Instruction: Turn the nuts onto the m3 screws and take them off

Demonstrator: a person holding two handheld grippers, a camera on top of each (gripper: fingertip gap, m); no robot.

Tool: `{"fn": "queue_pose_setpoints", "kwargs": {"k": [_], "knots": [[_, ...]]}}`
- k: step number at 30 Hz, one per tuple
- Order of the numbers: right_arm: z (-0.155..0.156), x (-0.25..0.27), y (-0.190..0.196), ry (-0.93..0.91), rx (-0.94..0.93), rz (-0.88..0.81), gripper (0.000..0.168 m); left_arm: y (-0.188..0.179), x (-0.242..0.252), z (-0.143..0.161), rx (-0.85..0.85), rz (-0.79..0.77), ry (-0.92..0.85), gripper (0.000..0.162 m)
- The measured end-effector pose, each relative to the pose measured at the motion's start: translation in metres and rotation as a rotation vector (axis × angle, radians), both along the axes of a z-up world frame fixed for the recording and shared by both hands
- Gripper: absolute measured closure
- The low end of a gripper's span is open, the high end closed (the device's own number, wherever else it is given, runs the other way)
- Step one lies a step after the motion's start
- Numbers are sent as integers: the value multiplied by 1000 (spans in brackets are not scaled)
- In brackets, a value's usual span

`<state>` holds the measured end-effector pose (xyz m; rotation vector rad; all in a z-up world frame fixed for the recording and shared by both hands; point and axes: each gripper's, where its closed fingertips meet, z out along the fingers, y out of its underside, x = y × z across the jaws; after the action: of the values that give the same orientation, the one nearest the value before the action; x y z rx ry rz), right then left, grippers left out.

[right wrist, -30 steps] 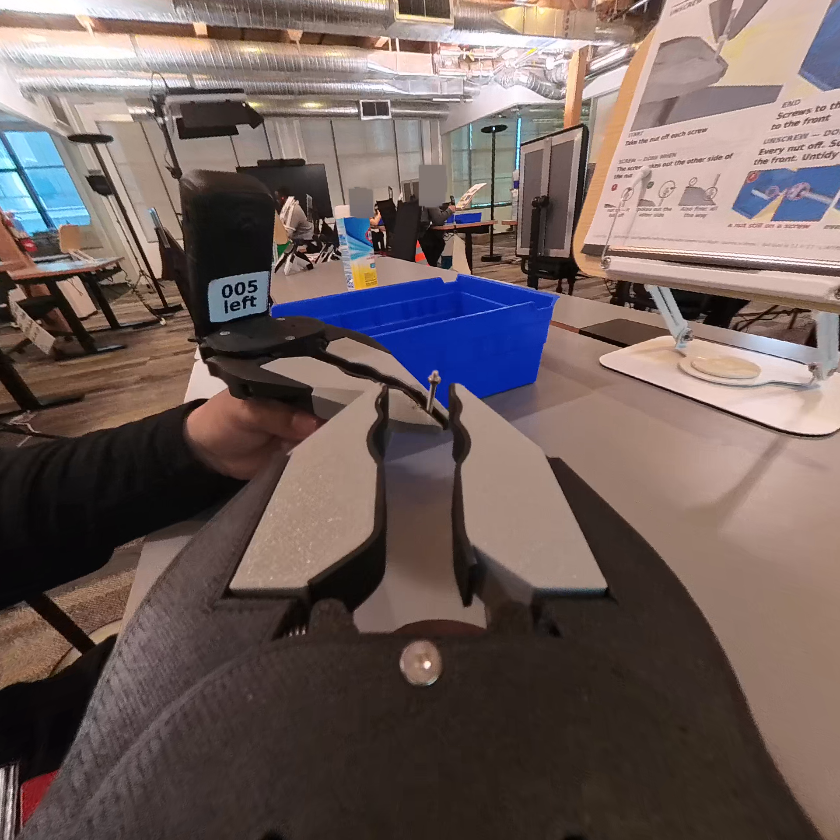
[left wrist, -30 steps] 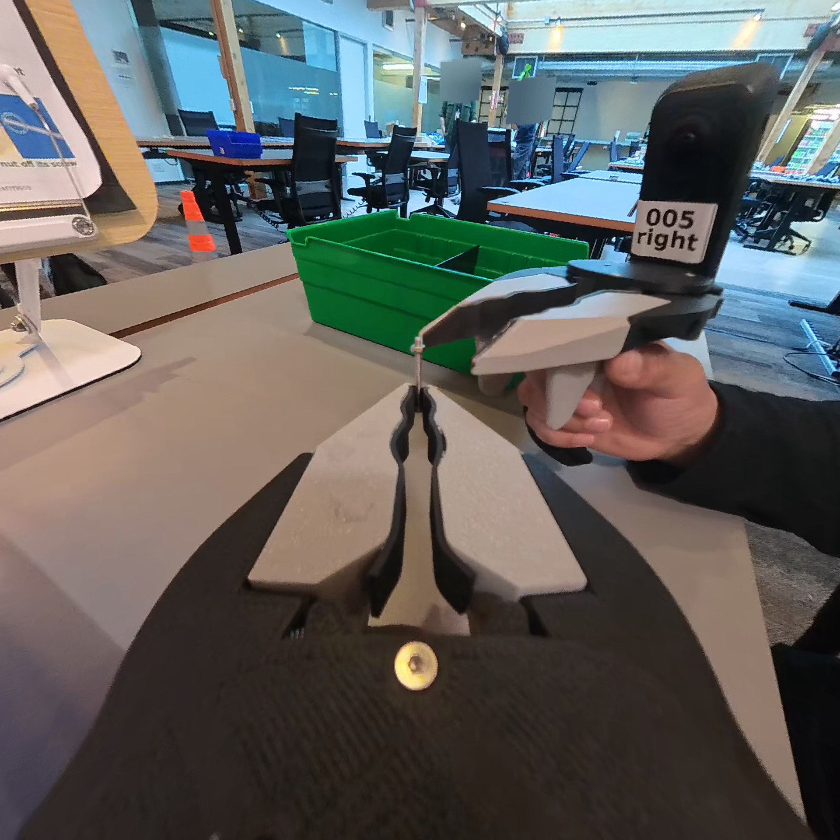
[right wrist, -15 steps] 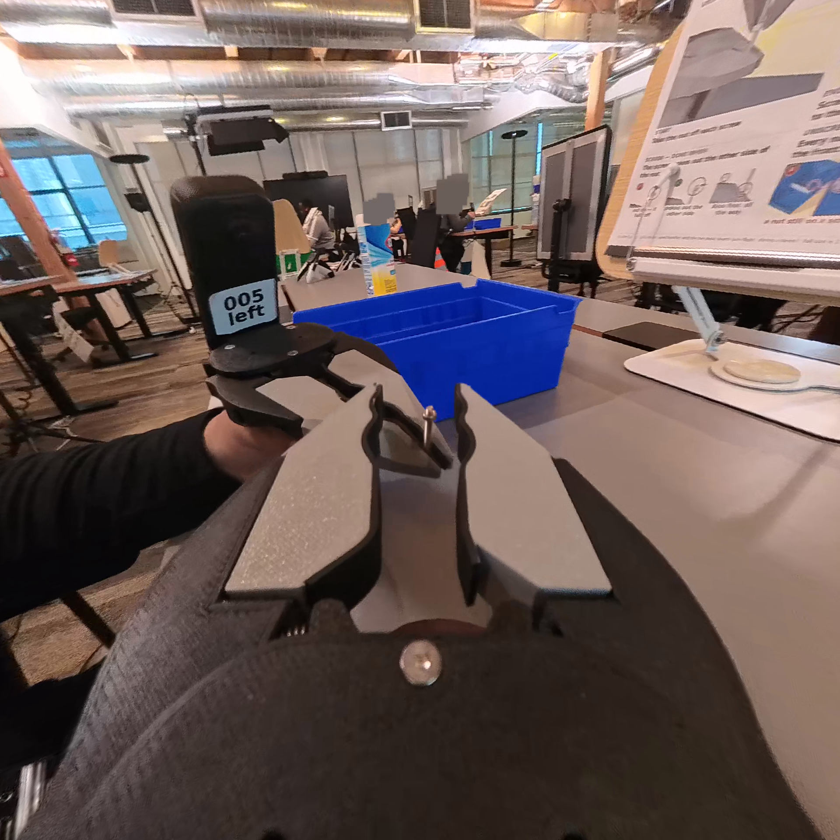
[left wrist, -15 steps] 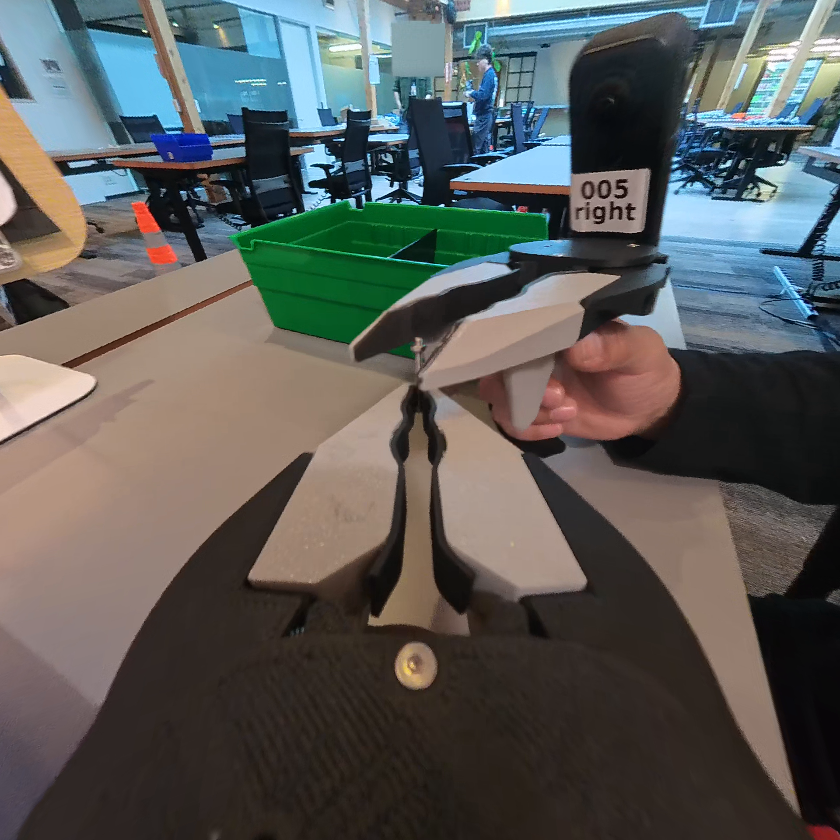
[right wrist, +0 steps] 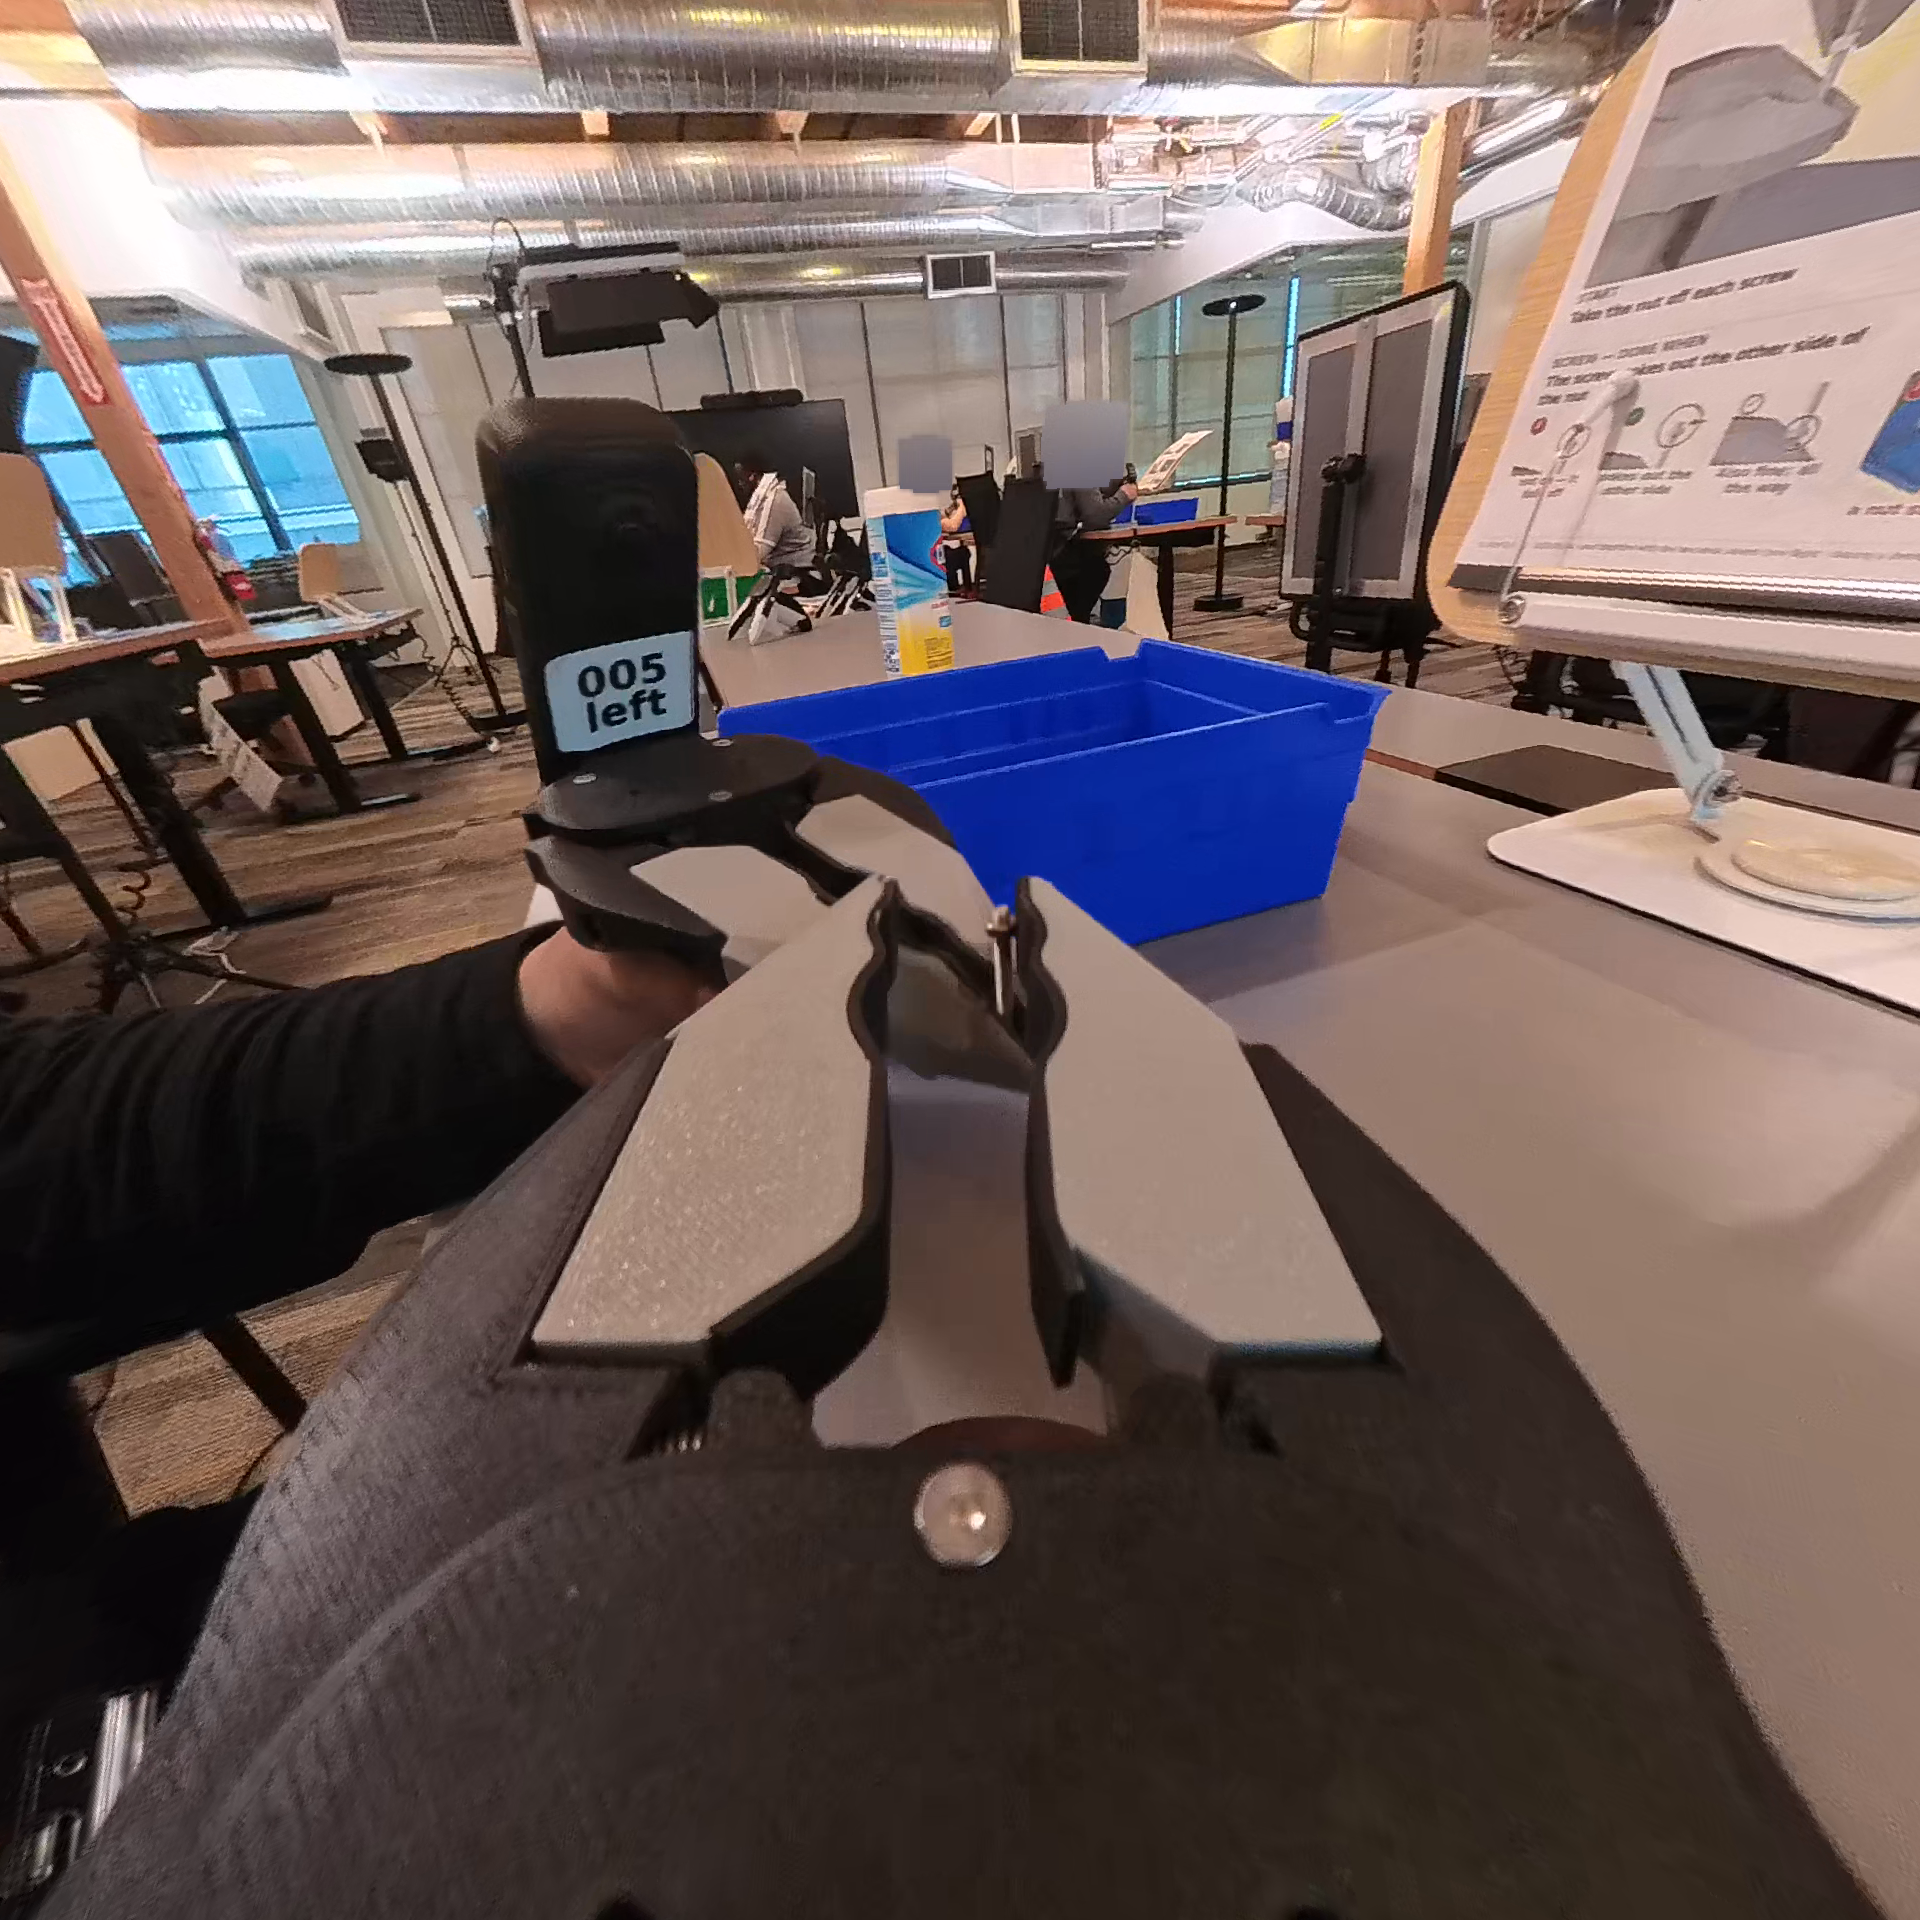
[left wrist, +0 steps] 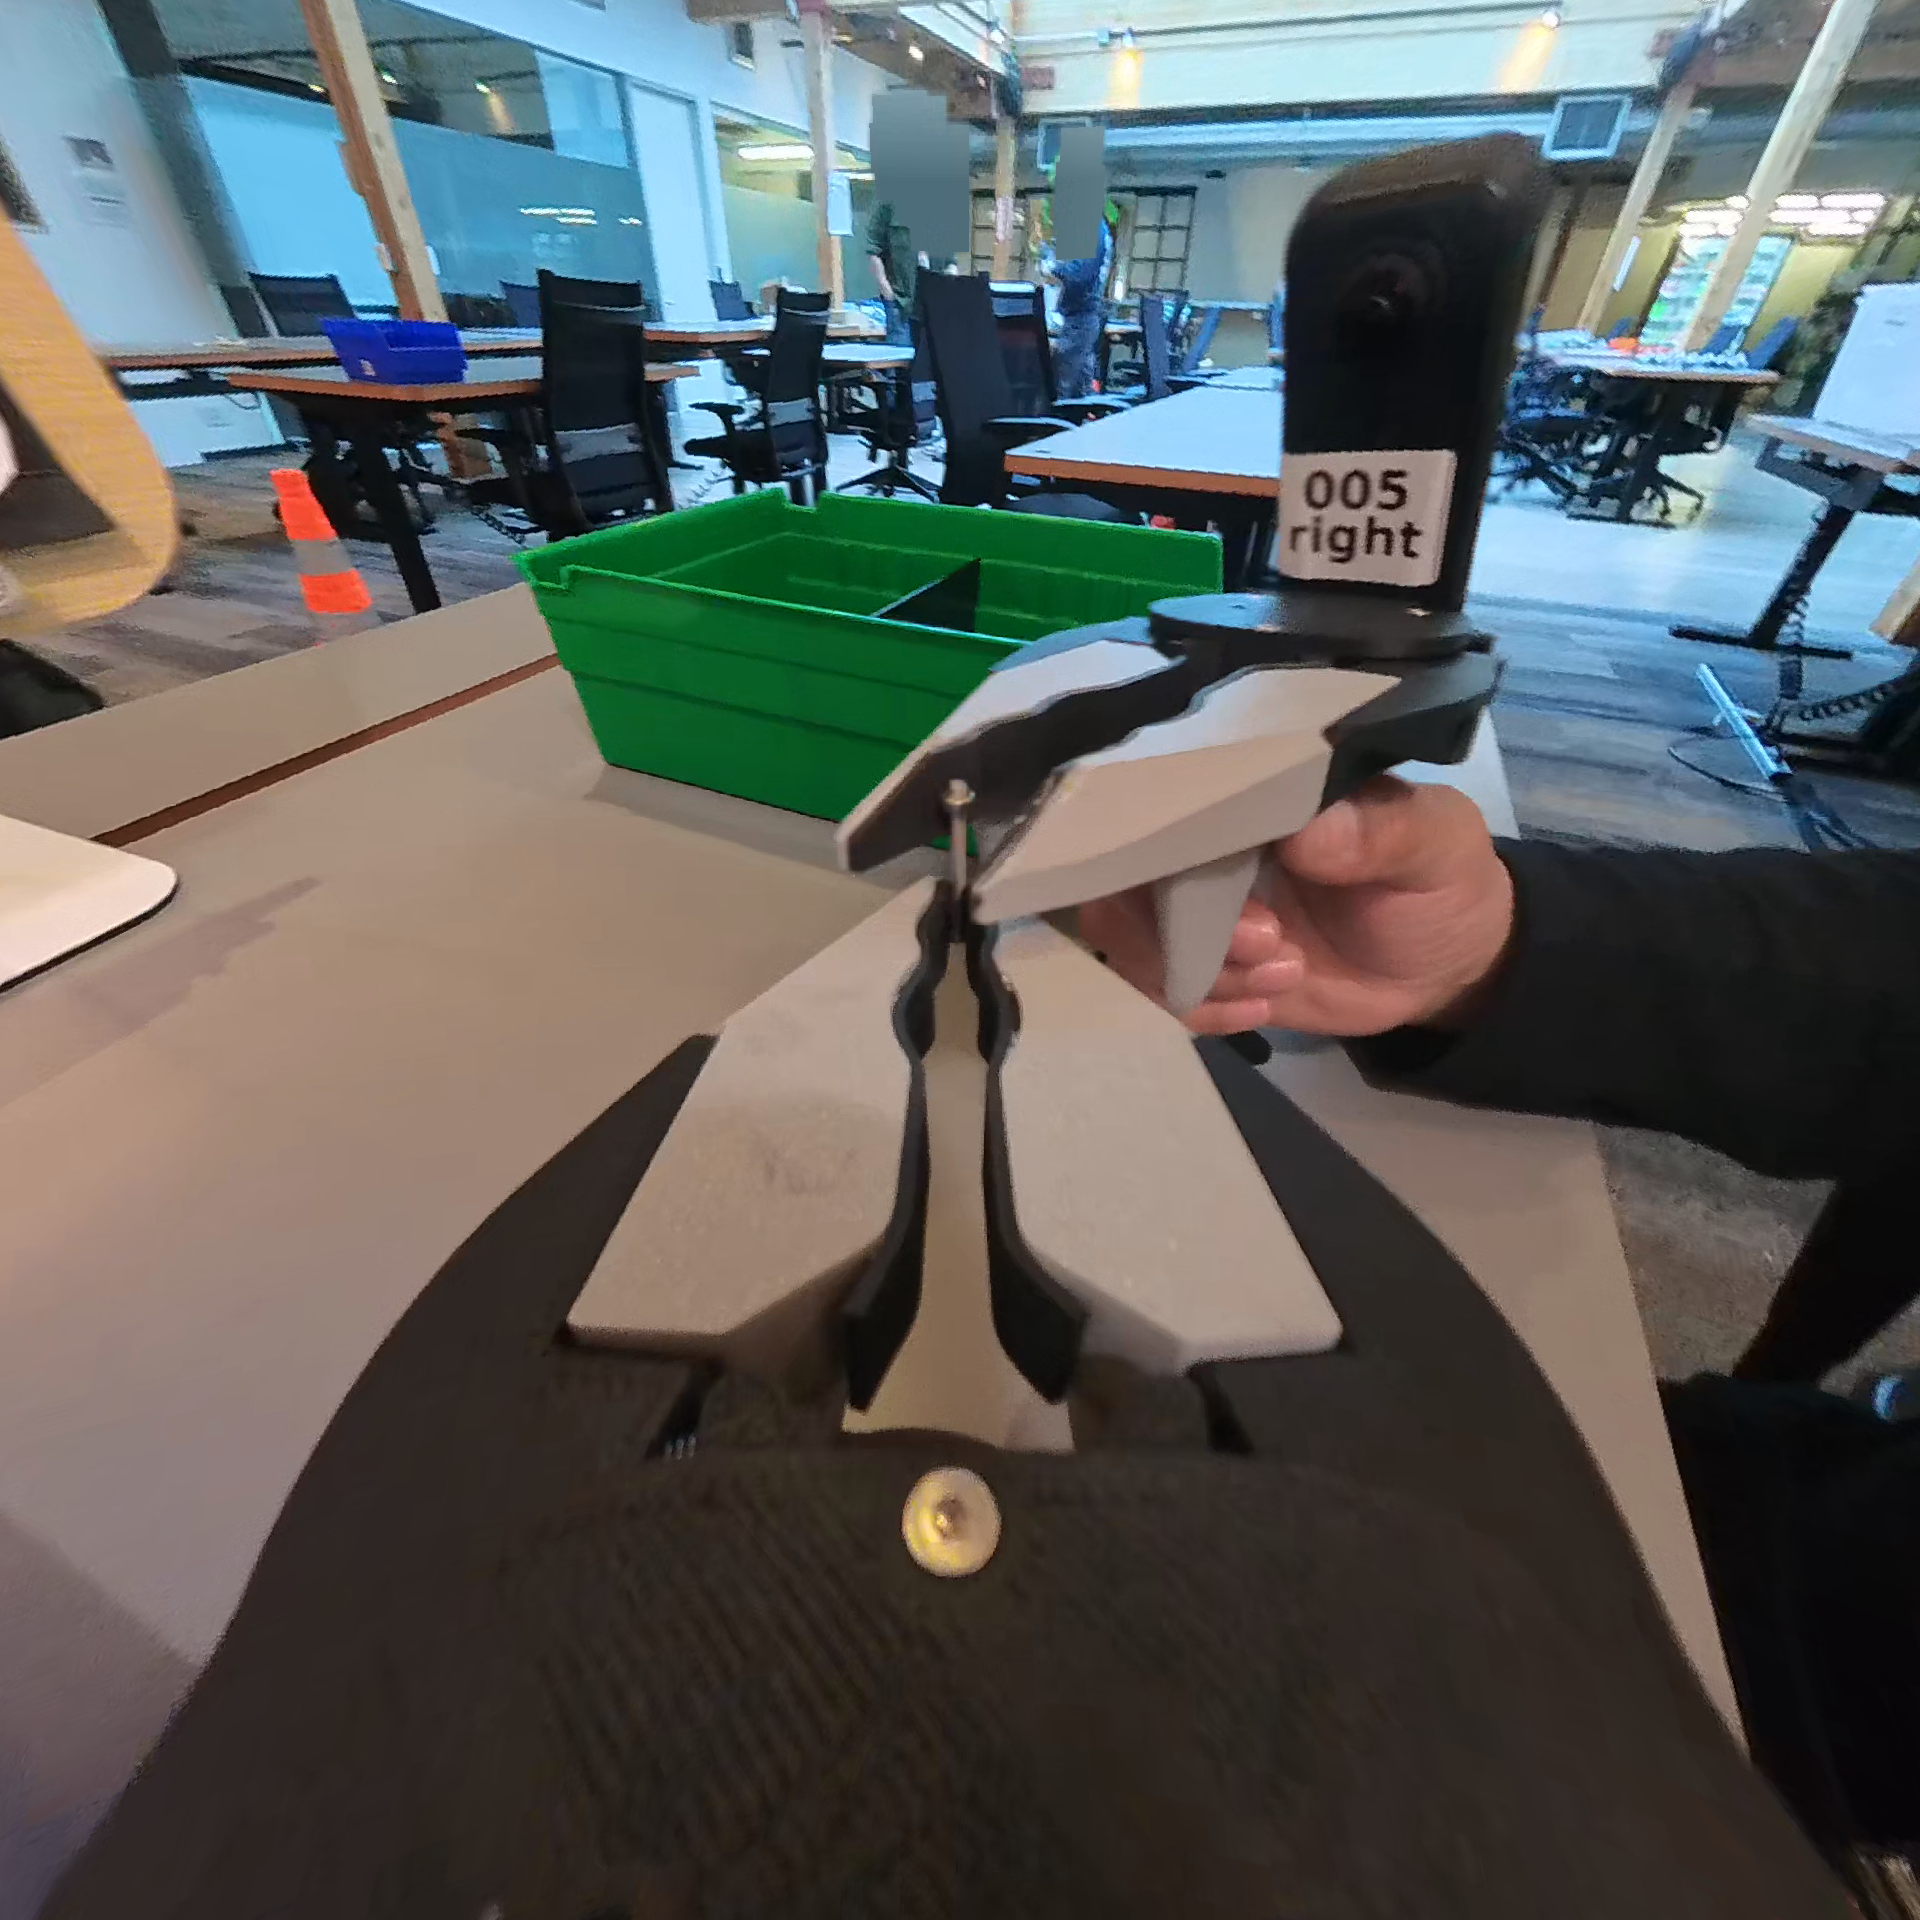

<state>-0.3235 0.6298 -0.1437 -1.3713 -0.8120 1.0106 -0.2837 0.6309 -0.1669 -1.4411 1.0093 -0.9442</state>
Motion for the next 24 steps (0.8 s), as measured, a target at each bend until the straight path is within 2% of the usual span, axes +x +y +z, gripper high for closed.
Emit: {"fn": "queue_pose_setpoints", "kwargs": {"k": [4,14,24], "knots": [[0,1,1,-7,11,-15,147,0,2,-5,20,8,36,162],[5,13,8,36,-7,-51,151,17,-13,3,-32,95,-34,162],[-2,0,1,-20,7,-13,150,0,1,-2,-3,2,11,162]]}}
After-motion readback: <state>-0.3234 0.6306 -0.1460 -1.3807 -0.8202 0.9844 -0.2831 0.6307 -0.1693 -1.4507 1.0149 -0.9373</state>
